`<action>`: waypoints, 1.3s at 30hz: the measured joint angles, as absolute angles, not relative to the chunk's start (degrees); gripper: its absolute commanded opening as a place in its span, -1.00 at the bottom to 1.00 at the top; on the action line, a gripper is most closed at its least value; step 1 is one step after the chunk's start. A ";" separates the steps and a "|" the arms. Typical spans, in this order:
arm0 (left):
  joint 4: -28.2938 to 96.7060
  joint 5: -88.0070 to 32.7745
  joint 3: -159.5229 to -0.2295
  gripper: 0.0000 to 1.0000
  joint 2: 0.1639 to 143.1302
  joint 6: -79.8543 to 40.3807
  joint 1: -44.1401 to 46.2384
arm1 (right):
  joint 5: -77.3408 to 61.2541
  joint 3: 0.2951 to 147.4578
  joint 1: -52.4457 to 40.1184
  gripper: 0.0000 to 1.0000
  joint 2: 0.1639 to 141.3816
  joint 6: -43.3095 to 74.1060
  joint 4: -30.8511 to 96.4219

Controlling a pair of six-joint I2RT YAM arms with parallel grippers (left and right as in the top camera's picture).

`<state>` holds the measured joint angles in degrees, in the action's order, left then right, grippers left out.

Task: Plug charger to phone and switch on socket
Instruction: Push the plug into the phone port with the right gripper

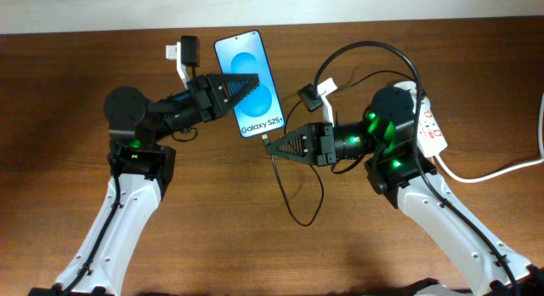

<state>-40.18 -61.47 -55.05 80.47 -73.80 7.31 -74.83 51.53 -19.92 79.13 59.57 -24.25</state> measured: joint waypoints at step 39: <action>-40.18 -61.49 -55.05 -1.00 80.47 -73.80 7.31 | -74.02 51.53 -19.92 -0.91 79.13 59.79 -25.32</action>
